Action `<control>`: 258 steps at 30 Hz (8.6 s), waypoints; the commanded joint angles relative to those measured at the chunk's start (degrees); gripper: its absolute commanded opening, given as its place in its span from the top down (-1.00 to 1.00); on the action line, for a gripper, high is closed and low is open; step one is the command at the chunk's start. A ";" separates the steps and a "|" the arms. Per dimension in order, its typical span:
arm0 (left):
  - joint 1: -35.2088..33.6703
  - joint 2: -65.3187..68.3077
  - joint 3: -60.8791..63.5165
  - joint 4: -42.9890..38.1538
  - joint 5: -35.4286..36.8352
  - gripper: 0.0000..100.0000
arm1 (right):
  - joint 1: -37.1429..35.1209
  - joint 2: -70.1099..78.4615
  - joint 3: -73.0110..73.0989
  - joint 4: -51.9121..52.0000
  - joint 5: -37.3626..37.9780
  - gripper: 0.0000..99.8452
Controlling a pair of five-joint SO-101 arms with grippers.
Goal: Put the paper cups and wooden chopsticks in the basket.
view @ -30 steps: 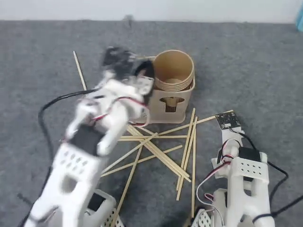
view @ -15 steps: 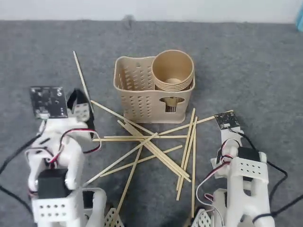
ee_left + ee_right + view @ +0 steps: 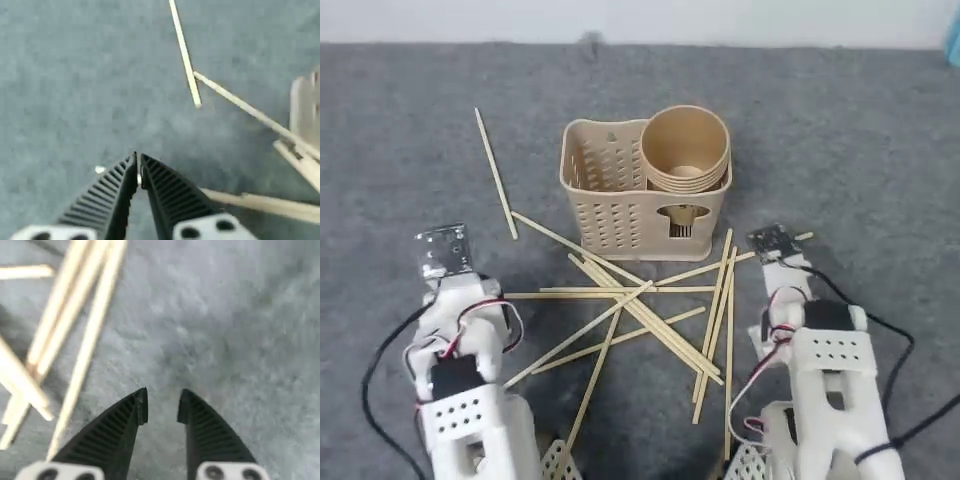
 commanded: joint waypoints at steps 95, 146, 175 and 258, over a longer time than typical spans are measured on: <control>1.76 -0.35 0.92 -3.69 -2.29 0.97 | -1.19 -17.01 -43.52 -13.49 -30.07 0.99; 1.85 -0.44 0.92 -4.04 -2.29 0.97 | -27.74 29.58 -67.60 -36.26 -32.35 0.79; 1.58 -0.44 0.92 -4.04 -2.29 0.97 | -14.46 5.76 -62.07 22.99 -30.24 0.80; 3.60 159.12 -184.22 39.30 14.77 0.73 | 2.33 -1.45 8.79 -22.46 -11.96 0.98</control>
